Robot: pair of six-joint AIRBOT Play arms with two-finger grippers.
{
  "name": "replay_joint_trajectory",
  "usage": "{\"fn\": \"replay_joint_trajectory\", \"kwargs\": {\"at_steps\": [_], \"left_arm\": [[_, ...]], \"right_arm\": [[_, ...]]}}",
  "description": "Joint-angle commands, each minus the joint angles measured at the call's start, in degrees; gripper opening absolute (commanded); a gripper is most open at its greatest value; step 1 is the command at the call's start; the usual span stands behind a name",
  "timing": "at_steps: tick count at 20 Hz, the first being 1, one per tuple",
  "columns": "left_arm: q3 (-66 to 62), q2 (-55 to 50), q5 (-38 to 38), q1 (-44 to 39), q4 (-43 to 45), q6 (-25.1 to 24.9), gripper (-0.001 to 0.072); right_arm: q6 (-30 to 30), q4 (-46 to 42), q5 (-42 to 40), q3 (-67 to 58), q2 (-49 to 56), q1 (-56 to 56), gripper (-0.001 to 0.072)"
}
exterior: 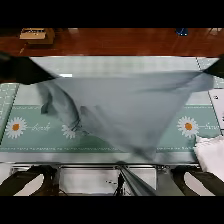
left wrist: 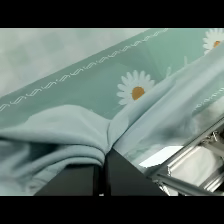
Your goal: Fold the shirts.
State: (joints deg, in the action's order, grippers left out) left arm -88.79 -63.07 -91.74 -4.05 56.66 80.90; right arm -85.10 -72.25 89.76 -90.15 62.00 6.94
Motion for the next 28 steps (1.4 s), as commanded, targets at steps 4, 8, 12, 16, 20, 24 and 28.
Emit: {"fn": "replay_joint_trajectory", "kwargs": {"at_steps": [4,8,12,16,20,24,28], "left_arm": [[3.21,-23.12,16.57,-1.53,-6.29,-3.39,0.0029],[3.21,-32.37,21.84,-4.46,-9.64,-5.90,0.0028],[3.06,-36.70,20.57,-4.76,-9.55,-5.88,0.0221],[-5.11,-35.98,4.20,4.15,-5.49,-5.57,0.0631],[-6.56,-27.74,-3.19,20.31,-4.81,-3.74,0.0595],[15.19,-16.39,-2.97,32.44,-4.68,-7.28,0.0598],[39.47,-12.00,3.23,37.48,-8.24,-11.28,0.0598]], "right_arm": [[2.75,1.07,-15.76,1.18,21.55,0.02,0.0024],[2.60,3.02,-17.29,1.18,29.24,-0.02,0.0024],[2.69,2.93,-16.81,1.18,32.96,-0.02,0.0086],[10.38,-2.25,-6.69,-4.76,30.38,2.16,0.0422],[6.45,-10.45,-0.72,-4.90,22.18,11.28,0.0422],[7.34,0.59,-1.97,8.74,15.74,23.02,0.0440],[12.87,12.20,-3.26,24.20,11.76,28.13,0.0471]]}}
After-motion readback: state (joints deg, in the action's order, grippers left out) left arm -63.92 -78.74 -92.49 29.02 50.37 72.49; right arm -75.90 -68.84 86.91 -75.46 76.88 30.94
